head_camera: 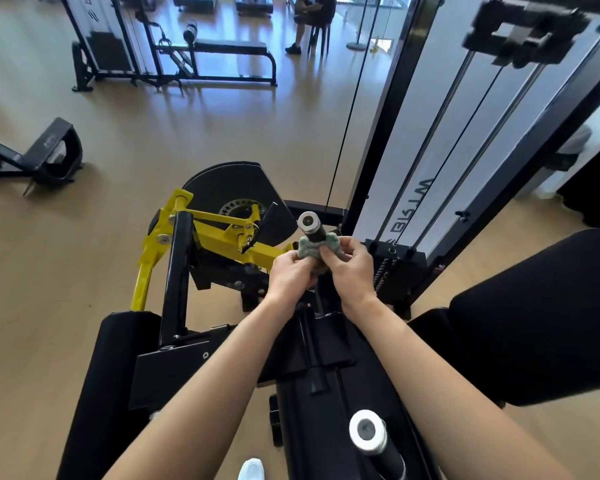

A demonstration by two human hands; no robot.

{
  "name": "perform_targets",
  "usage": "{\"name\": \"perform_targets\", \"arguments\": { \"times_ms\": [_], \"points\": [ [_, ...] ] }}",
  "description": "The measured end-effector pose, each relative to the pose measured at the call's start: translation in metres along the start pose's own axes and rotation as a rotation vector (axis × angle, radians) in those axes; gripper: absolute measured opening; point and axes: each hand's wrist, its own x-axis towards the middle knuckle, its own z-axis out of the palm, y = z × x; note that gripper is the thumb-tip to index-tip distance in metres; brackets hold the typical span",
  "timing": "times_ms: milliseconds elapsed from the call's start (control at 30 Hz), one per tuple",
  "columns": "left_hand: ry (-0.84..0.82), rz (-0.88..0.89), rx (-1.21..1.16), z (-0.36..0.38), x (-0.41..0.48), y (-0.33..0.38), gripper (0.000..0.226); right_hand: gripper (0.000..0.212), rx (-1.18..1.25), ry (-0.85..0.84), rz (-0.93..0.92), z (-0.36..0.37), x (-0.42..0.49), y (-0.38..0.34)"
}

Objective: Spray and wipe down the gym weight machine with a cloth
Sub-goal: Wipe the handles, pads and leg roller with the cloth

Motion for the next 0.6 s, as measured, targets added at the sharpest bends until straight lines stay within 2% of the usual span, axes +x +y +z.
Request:
{"name": "perform_targets", "arguments": {
  "times_ms": [33, 100, 233, 300, 400, 600],
  "points": [
    [-0.013, 0.036, -0.039, 0.000, 0.002, 0.004, 0.015, 0.017, -0.049, 0.034, 0.004, -0.001, 0.002, 0.002],
    [-0.039, 0.105, -0.076, 0.001, 0.005, 0.010, 0.028, 0.009, -0.061, 0.056, 0.029, -0.004, 0.004, 0.000],
    [-0.108, 0.226, -0.101, 0.003, 0.004, 0.019, 0.046, 0.006, 0.027, 0.047, 0.139, -0.004, 0.010, -0.004],
    [-0.108, 0.272, -0.144, 0.000, 0.002, 0.021, 0.047, 0.018, 0.038, 0.070, 0.132, -0.003, 0.011, -0.006],
    [-0.079, 0.359, -0.148, -0.008, -0.004, 0.023, 0.048, 0.025, 0.054, 0.087, 0.022, -0.002, 0.004, -0.018],
    [-0.027, 0.516, -0.165, -0.019, -0.024, 0.034, 0.058, 0.033, 0.104, -0.007, -0.237, -0.004, -0.007, -0.043]
  ]
}}
